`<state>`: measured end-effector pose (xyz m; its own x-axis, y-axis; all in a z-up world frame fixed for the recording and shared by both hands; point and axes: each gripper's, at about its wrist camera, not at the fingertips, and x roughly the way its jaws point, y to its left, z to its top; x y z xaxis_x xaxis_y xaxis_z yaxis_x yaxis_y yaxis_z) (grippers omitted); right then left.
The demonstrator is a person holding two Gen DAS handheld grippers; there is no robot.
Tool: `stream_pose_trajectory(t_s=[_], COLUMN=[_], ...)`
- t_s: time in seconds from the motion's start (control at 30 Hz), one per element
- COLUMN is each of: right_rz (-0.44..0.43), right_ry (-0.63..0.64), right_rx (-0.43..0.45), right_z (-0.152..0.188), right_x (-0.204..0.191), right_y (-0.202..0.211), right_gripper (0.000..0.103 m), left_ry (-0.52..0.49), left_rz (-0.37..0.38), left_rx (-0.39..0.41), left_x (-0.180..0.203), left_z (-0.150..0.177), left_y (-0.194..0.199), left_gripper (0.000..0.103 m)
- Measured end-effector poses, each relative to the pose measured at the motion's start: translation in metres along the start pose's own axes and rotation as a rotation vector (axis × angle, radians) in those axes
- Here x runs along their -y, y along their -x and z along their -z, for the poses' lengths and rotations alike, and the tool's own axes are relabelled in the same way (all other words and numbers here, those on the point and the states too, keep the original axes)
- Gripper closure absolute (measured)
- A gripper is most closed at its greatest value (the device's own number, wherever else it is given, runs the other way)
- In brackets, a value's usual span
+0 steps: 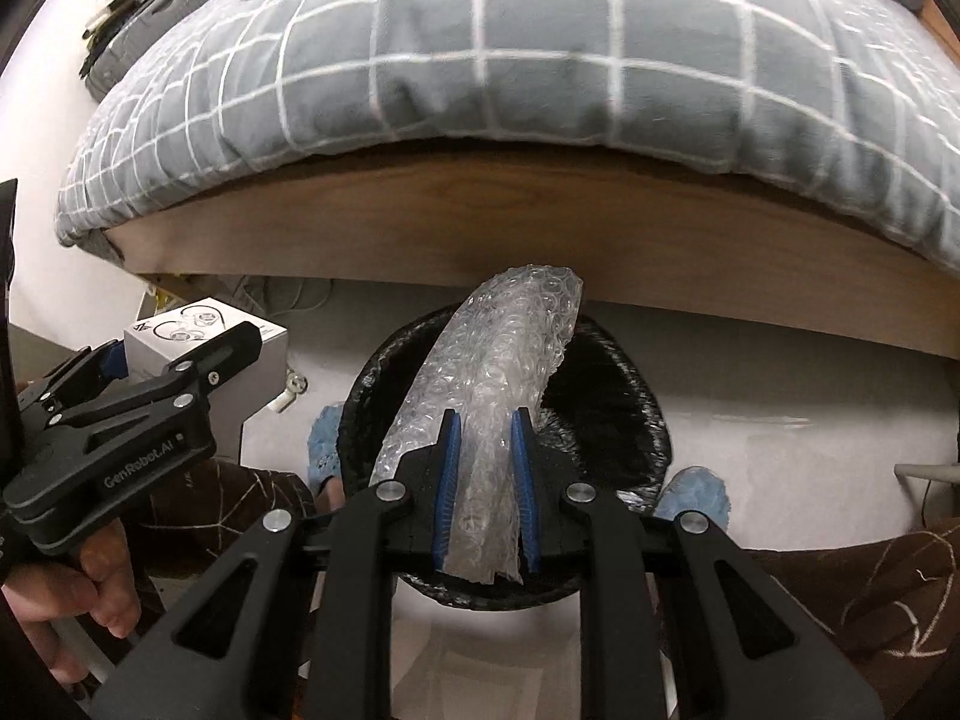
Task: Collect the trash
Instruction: 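Open the right gripper to drop the bubble wrap while the left gripper drops the box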
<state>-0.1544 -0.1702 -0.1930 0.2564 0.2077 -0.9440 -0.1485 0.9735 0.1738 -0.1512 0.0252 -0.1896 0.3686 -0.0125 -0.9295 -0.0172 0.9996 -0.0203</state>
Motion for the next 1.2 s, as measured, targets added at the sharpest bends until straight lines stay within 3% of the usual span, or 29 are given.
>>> stream_pose_trajectory(t_s=[0.1, 0.27, 0.47, 0.87, 1.2], right_rz=[0.003, 0.003, 0.055, 0.193, 0.264], right_ry=[0.02, 0.026, -0.009, -0.128, -0.171], right_rx=[-0.005, 0.0, 0.043, 0.109, 0.128], right_z=[-0.002, -0.002, -0.002, 0.013, 0.017], right_x=[-0.006, -0.006, 0.017, 0.086, 0.107], right_y=[-0.008, -0.01, 0.0, 0.032, 0.037], right_gripper=[0.082, 0.059, 0.038, 0.015, 0.011], left_ry=[0.01, 0.013, -0.03, -0.12, -0.153], left_rz=[-0.006, 0.005, 0.025, 0.069, 0.074], left_rx=[-0.01, -0.027, -0.027, -0.032, -0.052], left_x=[-0.007, -0.004, 0.018, 0.087, 0.113], left_z=[0.0, 0.0, -0.004, -0.007, -0.005], left_y=[-0.003, -0.008, -0.011, -0.009, -0.016], left_gripper=[0.029, 0.029, 0.029, 0.029, 0.029])
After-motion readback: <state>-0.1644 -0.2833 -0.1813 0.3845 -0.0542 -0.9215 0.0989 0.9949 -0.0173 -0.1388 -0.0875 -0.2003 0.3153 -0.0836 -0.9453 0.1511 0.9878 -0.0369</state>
